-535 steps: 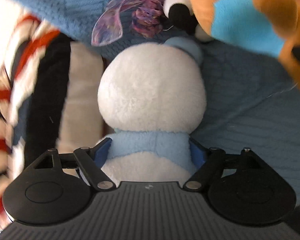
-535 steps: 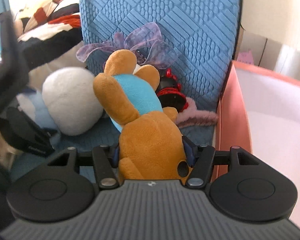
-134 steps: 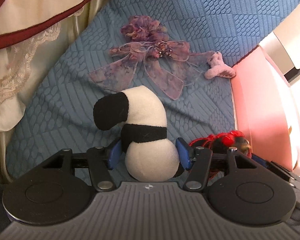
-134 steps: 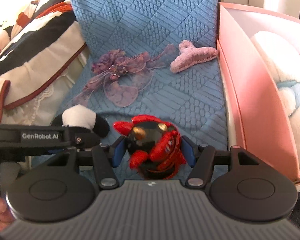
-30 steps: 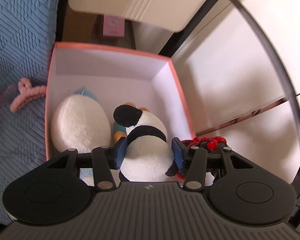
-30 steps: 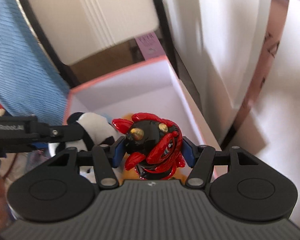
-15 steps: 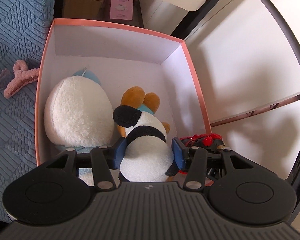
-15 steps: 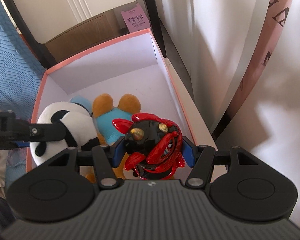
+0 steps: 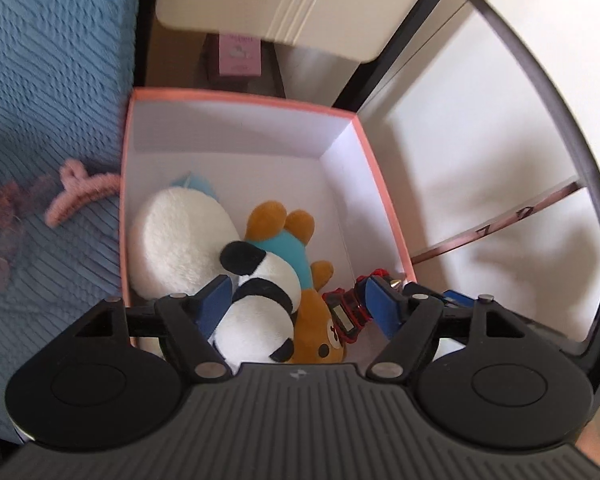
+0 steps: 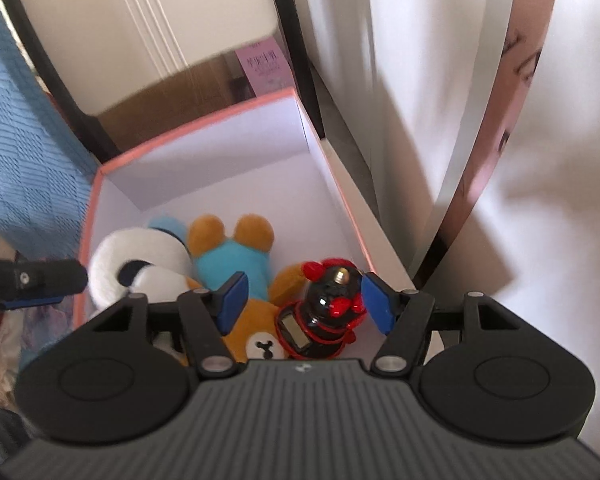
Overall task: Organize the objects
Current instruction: 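Withdraw both tools from the box back toward the cushion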
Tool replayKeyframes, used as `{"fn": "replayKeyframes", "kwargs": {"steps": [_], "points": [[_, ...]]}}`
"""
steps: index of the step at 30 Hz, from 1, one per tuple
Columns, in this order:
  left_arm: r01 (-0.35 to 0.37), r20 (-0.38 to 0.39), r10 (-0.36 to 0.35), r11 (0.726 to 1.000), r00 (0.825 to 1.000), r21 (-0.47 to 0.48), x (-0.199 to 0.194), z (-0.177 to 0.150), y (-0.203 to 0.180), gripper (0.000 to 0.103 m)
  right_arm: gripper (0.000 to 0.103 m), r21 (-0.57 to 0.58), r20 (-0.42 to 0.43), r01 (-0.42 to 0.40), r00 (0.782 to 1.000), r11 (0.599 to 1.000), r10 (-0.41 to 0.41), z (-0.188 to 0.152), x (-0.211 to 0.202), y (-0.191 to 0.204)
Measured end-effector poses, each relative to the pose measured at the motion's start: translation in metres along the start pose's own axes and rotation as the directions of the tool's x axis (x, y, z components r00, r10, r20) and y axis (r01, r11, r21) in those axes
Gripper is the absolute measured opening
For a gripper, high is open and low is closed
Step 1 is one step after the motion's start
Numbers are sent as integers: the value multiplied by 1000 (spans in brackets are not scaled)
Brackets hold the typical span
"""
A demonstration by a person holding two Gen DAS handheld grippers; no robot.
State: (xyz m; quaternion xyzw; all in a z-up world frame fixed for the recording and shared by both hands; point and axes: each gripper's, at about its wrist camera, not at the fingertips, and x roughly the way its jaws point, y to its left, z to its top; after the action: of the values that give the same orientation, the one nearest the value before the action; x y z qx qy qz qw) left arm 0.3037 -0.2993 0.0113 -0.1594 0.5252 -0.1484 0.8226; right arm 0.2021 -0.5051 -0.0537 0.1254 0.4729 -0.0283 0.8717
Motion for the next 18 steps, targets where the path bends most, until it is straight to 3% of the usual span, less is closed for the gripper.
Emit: {"fn": "replayKeyframes", "kwargs": {"steps": [8, 18], "points": [[16, 106, -20, 999, 994, 31, -69, -20, 5, 78, 65, -28, 106, -50, 993, 998, 53, 0, -63, 33], [20, 212, -31, 998, 977, 52, -156, -63, 31, 78, 65, -85, 171, -106, 978, 991, 119, -37, -132, 85]]}}
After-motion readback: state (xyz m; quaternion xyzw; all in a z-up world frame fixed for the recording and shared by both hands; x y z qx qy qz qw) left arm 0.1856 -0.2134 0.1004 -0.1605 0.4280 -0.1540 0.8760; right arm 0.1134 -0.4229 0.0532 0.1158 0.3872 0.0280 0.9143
